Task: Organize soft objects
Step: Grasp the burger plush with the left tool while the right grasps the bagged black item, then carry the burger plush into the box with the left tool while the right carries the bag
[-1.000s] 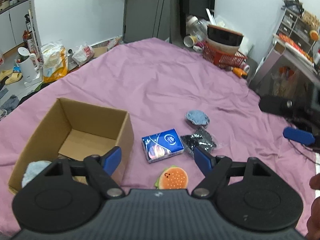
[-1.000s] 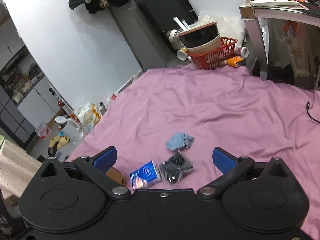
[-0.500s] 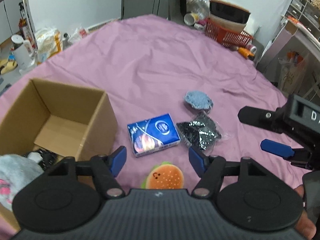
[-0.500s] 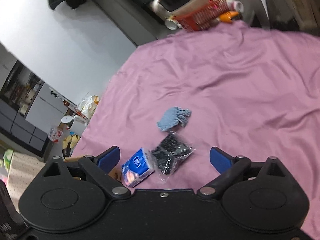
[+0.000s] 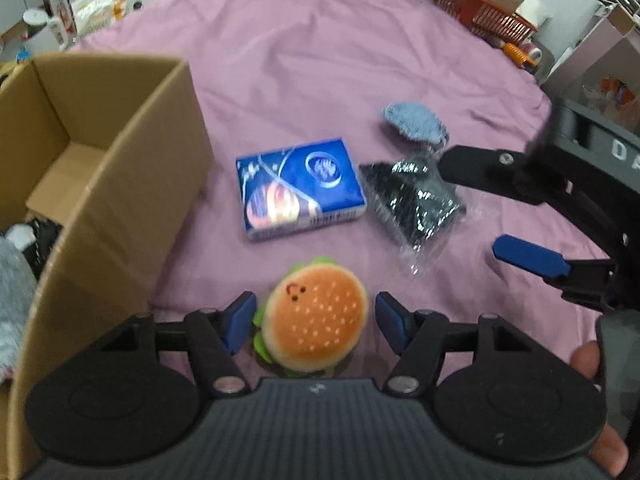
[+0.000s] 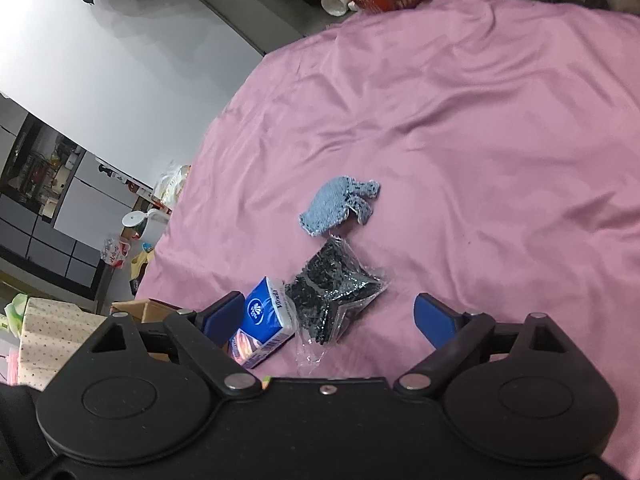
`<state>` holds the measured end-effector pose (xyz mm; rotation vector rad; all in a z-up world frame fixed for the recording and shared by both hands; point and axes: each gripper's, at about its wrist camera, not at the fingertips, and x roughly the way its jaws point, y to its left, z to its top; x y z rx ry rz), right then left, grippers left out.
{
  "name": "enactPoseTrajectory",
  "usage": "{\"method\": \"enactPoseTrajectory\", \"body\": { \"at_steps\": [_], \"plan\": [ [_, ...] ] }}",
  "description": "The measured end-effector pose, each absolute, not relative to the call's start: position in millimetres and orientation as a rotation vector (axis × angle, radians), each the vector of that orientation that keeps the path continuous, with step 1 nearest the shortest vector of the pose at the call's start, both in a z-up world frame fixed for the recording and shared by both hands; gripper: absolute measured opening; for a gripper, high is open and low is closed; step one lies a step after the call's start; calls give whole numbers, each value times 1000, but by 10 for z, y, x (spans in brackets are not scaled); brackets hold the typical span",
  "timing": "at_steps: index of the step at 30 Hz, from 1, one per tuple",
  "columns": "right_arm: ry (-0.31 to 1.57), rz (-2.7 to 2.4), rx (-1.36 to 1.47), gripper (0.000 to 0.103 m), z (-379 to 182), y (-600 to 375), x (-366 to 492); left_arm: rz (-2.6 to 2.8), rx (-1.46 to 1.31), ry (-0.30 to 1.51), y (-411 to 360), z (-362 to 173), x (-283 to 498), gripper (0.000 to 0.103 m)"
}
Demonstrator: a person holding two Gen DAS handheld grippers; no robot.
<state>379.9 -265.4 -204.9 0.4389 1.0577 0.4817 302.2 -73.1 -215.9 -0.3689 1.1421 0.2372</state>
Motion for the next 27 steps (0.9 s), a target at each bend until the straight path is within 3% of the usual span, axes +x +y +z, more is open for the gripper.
{"method": "enactPoseTrajectory", "body": {
  "at_steps": [2,5,12,16,20,27],
  "plan": [
    [1064,478,424,89,-2116,-2608,3821,250,-387,1147,-714,-2195,3024,49],
    [1063,479,412,86,-2186,-2562,3817,255,-413,1134,-678,-2179,3021,44],
    [1040,455,399,75,-2269,-2539,3817,235,-385,1097,-645,-2022,3008,44],
    [1018,460,430,47,-2340,-2544,3881,233,-376,1084,-649,-1987,3024,44],
    [998,454,442,34,-2328,-2596,3846,219,-378,1082,-642,-1881,2945,44],
    [984,382,413,32,-2131,-2718,3608,179,-370,1081,-647,-1679,2844,44]
  ]
}}
